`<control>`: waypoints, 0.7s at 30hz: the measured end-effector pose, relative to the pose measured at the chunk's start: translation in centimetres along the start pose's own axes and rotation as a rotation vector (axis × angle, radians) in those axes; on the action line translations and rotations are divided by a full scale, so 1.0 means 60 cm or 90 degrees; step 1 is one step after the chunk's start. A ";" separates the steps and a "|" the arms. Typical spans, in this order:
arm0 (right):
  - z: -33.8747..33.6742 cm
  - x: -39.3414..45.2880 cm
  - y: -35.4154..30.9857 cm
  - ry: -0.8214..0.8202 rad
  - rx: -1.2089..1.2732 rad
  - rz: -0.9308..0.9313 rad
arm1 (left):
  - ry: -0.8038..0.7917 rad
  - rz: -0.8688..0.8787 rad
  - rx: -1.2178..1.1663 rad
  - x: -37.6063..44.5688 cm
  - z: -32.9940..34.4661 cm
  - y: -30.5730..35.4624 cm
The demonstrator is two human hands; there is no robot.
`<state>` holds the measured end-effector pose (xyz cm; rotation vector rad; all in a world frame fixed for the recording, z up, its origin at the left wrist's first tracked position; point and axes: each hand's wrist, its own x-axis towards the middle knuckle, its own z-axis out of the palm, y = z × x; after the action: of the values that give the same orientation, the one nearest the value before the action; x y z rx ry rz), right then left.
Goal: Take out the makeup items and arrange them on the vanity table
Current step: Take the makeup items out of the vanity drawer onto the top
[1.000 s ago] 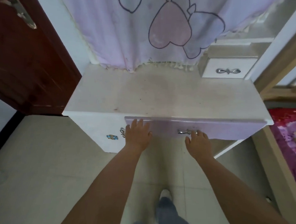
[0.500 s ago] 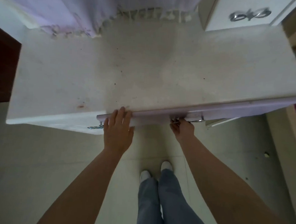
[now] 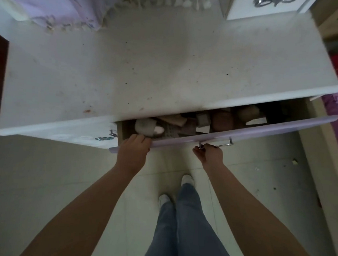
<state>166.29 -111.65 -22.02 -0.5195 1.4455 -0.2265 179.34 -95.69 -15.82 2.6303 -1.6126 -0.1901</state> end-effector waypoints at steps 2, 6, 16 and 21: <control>-0.007 -0.009 0.009 0.014 0.051 0.008 | -0.013 0.007 -0.008 -0.013 -0.004 0.009; -0.017 -0.032 0.001 0.009 -0.044 0.014 | -0.006 0.022 -0.022 -0.020 -0.005 0.012; -0.009 -0.081 -0.022 0.082 -1.122 -0.932 | -0.007 0.017 -0.049 -0.023 0.006 0.003; 0.032 -0.073 -0.051 -0.085 -1.405 -0.628 | 0.025 0.036 -0.075 -0.035 0.010 -0.009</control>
<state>168.08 -111.93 -16.67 -2.8847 0.5828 0.7946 178.79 -93.57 -16.33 2.4821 -1.6095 -0.2222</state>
